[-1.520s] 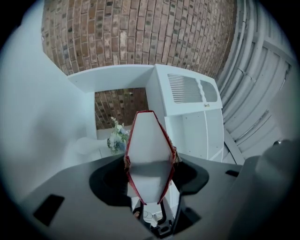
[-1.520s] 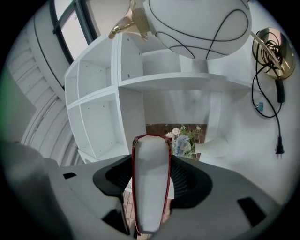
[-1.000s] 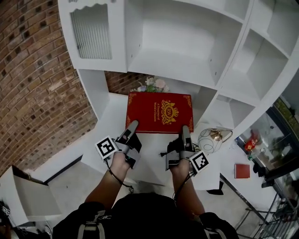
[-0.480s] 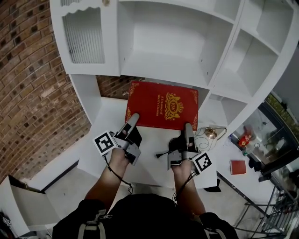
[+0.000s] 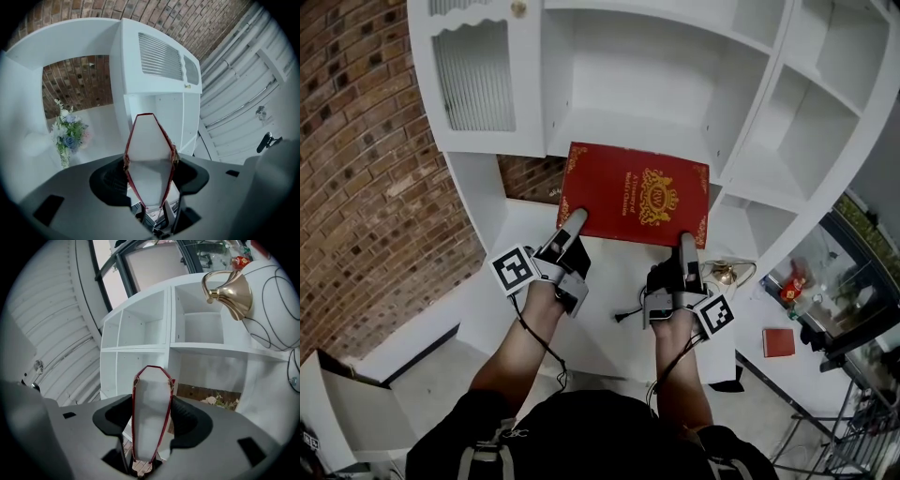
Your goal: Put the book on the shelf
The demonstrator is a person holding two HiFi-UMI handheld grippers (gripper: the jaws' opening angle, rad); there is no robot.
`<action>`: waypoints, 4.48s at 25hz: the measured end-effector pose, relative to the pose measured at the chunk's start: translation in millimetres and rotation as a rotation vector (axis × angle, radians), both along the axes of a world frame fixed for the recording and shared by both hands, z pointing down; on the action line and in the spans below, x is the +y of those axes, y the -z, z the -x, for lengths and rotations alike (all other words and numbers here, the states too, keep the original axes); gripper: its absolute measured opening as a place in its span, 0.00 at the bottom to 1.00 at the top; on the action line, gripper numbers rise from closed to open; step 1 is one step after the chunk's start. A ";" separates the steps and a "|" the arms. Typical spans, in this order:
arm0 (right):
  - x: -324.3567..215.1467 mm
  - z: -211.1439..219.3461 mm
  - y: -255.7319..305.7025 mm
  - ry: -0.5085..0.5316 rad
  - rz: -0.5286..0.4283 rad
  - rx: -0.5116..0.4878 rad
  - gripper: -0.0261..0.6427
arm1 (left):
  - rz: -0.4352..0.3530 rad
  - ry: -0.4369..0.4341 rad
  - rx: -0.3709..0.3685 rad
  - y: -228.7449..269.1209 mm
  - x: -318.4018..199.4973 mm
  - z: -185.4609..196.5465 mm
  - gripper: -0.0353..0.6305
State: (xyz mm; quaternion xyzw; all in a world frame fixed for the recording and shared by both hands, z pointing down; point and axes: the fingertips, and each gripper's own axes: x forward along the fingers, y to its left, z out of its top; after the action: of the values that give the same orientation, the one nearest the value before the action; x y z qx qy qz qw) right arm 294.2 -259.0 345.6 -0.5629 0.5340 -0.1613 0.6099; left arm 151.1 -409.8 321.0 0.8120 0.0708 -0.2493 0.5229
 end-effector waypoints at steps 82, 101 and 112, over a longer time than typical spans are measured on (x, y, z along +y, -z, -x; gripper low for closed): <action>-47.8 -65.0 126.2 -0.623 0.566 0.974 0.21 | -1.164 0.826 -0.605 121.1 -49.2 -45.5 0.12; -42.0 15.9 -2.9 -0.440 0.736 0.975 0.06 | -1.074 0.612 -0.802 -36.1 -1.6 6.6 0.08; -35.6 27.3 -19.8 -0.430 0.782 0.968 0.06 | -1.042 0.555 -0.758 -42.4 15.5 3.8 0.07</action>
State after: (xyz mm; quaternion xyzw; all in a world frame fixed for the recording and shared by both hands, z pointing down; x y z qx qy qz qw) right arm 266.9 -294.5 365.5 -0.8460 0.5258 0.0535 0.0700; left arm 147.4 -394.4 363.3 0.9760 -0.2160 -0.0071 -0.0287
